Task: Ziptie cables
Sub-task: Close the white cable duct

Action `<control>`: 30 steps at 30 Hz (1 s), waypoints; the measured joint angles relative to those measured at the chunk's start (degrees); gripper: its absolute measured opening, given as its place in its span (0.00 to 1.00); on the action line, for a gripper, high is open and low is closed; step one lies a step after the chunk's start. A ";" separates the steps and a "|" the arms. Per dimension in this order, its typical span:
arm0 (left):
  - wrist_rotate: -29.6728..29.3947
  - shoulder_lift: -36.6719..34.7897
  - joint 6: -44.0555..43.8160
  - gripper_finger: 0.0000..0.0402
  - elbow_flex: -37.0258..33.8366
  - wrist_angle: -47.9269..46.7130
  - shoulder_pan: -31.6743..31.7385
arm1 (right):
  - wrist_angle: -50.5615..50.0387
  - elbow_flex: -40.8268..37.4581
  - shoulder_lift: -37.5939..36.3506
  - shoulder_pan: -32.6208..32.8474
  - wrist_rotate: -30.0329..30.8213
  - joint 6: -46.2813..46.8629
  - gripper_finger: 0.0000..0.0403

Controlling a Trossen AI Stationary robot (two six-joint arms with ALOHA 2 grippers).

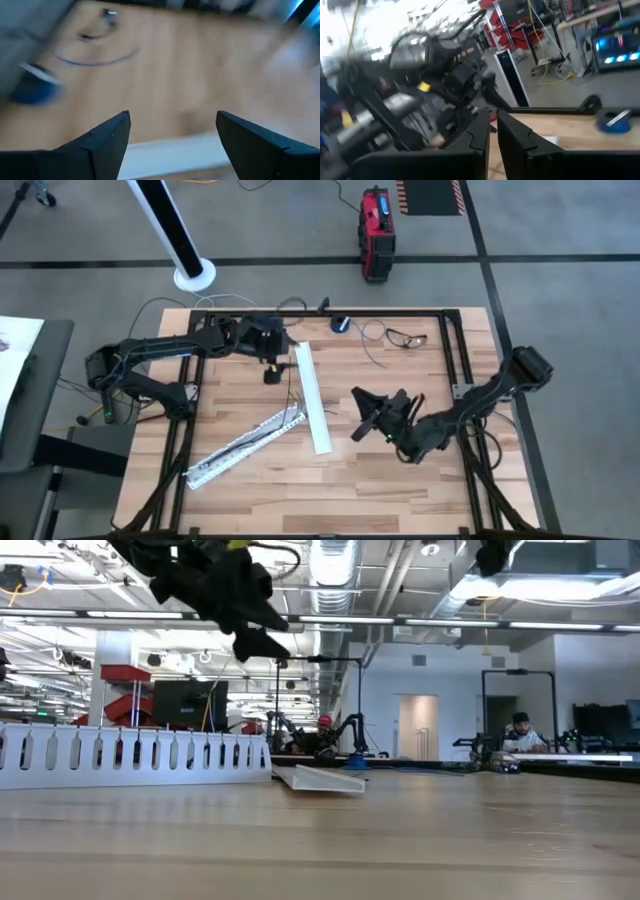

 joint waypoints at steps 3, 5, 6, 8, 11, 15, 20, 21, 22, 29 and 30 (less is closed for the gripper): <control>-12.52 1.82 28.12 0.72 0.62 -2.47 0.32 | -11.66 -0.02 -2.66 0.06 -2.67 7.71 0.09; -14.02 4.48 36.66 0.72 0.62 -2.66 1.67 | -17.73 -0.02 -3.47 -0.35 -6.61 14.94 0.13; -13.12 5.92 37.24 0.72 0.61 -2.73 2.24 | -20.40 -0.02 -3.62 -0.57 -8.27 18.27 0.14; -10.71 9.46 35.70 0.72 0.61 -2.53 2.99 | -25.58 -0.02 -3.66 -0.95 -10.94 25.24 0.17; -10.61 15.56 37.07 0.72 0.58 -2.29 2.79 | -32.23 -0.02 -3.63 -0.97 -15.31 36.35 0.18; -10.99 22.70 40.41 0.72 0.57 2.50 1.79 | -35.96 -0.04 -3.61 0.30 -17.15 44.52 0.19; -16.22 29.84 42.46 0.71 0.92 10.76 0.66 | -34.80 -0.02 -3.61 2.53 -17.10 44.97 0.19; -16.83 30.57 42.39 0.68 0.90 11.12 0.43 | -34.55 -0.06 -3.63 2.91 -16.96 45.34 0.19; -17.70 30.96 42.30 0.64 0.83 10.75 0.04 | -34.29 -0.02 -3.65 3.35 -16.94 46.10 0.19; -18.19 31.50 44.66 0.05 0.62 9.01 -3.81 | -34.53 -0.04 -3.63 4.50 -16.47 48.79 0.19; -18.53 31.56 45.23 0.03 0.47 10.08 -4.45 | -34.51 -0.09 -3.63 4.54 -16.47 48.87 0.19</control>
